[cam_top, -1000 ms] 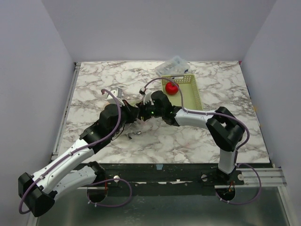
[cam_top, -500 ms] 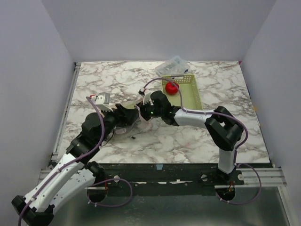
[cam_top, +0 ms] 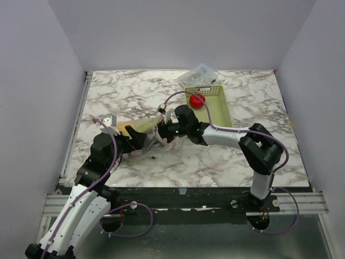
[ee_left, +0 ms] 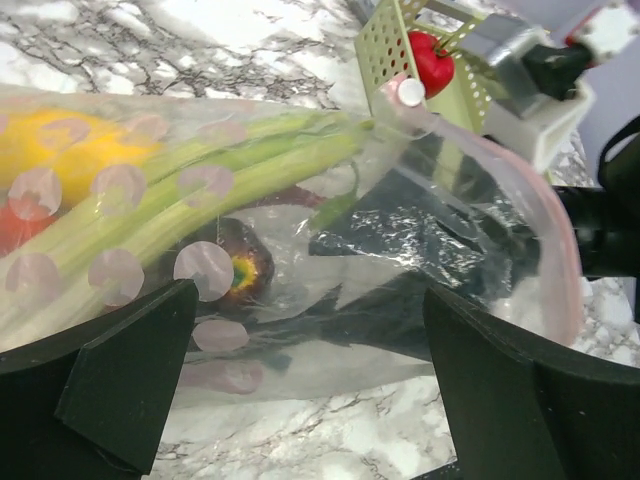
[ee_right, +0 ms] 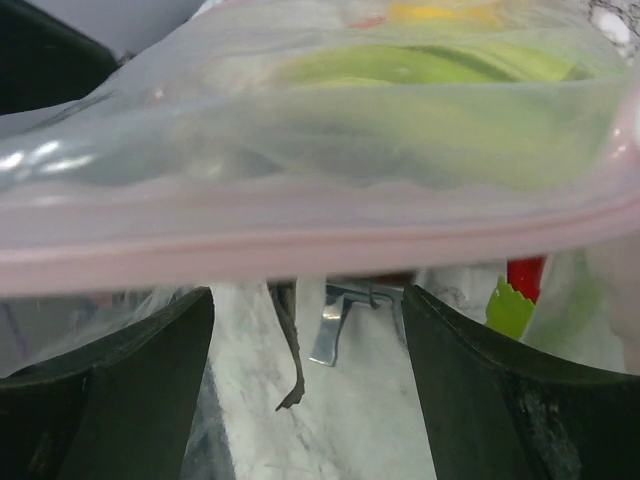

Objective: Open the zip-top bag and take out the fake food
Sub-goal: Pick up the fake fish from the zipper food storage bag.

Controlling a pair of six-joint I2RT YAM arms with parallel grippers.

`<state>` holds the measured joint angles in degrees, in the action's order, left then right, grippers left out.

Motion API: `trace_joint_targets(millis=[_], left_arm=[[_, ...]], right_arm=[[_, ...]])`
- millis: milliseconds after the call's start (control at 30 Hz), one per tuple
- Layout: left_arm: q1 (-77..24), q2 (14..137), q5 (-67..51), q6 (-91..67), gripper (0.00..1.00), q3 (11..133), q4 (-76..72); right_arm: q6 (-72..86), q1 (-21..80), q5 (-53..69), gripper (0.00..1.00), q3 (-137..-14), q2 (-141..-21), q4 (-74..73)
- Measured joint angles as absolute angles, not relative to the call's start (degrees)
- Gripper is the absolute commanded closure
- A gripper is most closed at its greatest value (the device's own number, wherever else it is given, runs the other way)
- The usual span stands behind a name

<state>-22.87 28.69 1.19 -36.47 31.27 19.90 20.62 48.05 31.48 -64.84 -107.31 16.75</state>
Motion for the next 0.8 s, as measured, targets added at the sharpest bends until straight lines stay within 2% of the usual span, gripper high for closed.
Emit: trace_joint_targets(millis=[267, 400, 633, 800], left_arm=[[-20.34, 28.12, -2.55, -36.67, 0.02, 29.74, 20.05], [-20.18, 26.61, -3.38, -36.99, 0.02, 28.75, 20.10], [-19.97, 24.18, -3.75, -38.26, 0.02, 27.81, 20.25], [-19.92, 22.39, -2.57, -40.16, 0.02, 26.89, 21.58]], right_arm=[[17.26, 48.05, 39.33, 0.17, -64.42, -105.32, 16.80], [16.34, 48.05, 41.63, 0.23, -64.49, -105.43, 16.51], [16.03, 48.05, 42.46, 0.25, -66.50, -108.51, 14.39], [15.94, 48.05, 42.50, 0.34, -66.50, -109.32, 13.50]])
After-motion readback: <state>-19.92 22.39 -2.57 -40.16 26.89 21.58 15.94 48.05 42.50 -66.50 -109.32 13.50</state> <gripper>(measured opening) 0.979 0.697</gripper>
